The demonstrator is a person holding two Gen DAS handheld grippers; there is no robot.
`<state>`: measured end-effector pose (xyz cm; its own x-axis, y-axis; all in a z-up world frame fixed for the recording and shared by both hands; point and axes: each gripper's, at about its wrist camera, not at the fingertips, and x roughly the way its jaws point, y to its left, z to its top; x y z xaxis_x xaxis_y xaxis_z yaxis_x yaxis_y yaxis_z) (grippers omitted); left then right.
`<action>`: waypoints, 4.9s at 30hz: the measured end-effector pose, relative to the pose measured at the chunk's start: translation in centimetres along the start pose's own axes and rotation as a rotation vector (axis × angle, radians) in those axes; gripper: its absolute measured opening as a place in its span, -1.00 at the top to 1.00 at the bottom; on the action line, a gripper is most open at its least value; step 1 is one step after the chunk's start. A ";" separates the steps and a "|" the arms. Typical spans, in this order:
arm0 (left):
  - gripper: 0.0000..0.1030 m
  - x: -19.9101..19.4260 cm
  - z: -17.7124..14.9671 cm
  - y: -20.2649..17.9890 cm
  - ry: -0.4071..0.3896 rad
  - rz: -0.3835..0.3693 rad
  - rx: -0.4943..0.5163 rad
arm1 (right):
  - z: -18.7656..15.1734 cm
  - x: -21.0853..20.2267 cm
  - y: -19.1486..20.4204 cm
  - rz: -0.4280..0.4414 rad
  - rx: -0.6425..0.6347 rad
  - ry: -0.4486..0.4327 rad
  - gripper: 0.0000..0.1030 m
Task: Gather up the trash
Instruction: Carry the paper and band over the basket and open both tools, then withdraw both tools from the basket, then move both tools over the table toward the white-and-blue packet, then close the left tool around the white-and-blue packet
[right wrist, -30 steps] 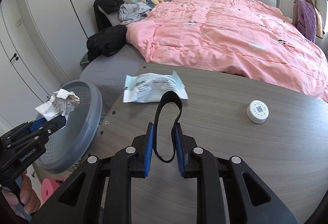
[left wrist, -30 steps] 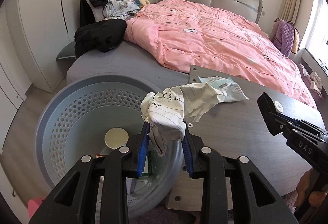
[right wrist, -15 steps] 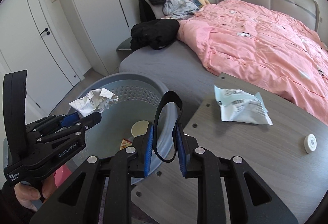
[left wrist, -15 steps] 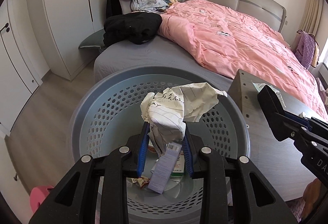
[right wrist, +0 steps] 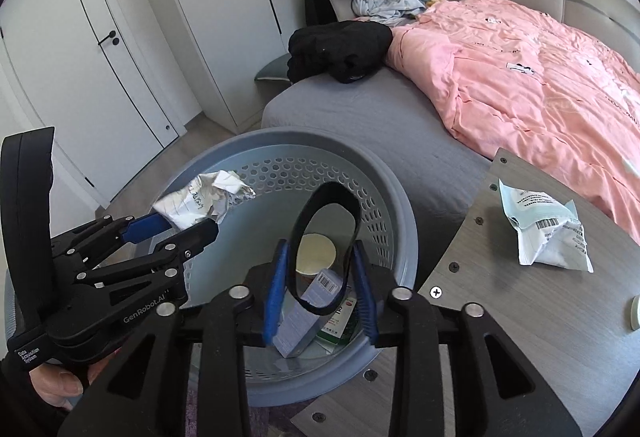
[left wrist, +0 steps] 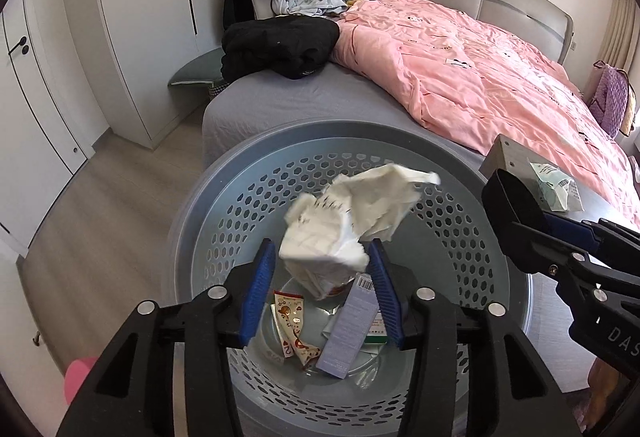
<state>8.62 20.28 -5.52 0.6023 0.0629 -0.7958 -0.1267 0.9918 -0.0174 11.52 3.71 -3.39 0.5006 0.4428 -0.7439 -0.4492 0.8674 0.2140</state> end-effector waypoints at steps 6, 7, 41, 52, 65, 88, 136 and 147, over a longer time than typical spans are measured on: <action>-0.32 -0.2 -0.1 0.2 -0.002 0.020 -0.001 | -0.1 -0.1 -0.1 -0.006 0.010 -0.004 0.01; -0.32 -0.3 -0.2 0.3 -0.002 0.022 -0.001 | -0.1 -0.2 -0.1 -0.007 0.011 -0.005 0.00; -0.32 -2.8 2.6 -3.7 -0.042 -0.020 0.045 | -1.6 -5.9 -5.8 -0.060 0.148 -0.090 -0.42; -0.34 -3.9 2.9 -7.5 -0.043 -0.032 0.115 | -3.3 -8.4 -9.9 -0.069 0.241 -0.140 -0.44; -0.34 -4.8 3.8 -13.7 -0.073 -0.120 0.231 | -6.3 -12.6 -15.5 -0.176 0.334 -0.170 -0.44; -0.39 3.9 8.9 -22.4 -0.014 -0.190 0.424 | -10.6 -16.1 -19.4 -0.268 0.439 -0.168 -0.46; -0.39 4.5 4.8 -29.5 0.212 -0.365 0.595 | -13.0 -20.4 -20.7 -0.287 0.487 -0.251 -0.48; -0.18 7.7 4.7 -30.6 0.283 -0.362 0.603 | -14.0 -20.6 -22.0 -0.288 0.516 -0.251 -0.48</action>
<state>20.82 -9.01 -8.27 0.2890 -0.2281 -0.9297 0.5423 0.8394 -0.0373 0.73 -27.62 -1.66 0.7342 0.1608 -0.6596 0.1117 0.9297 0.3509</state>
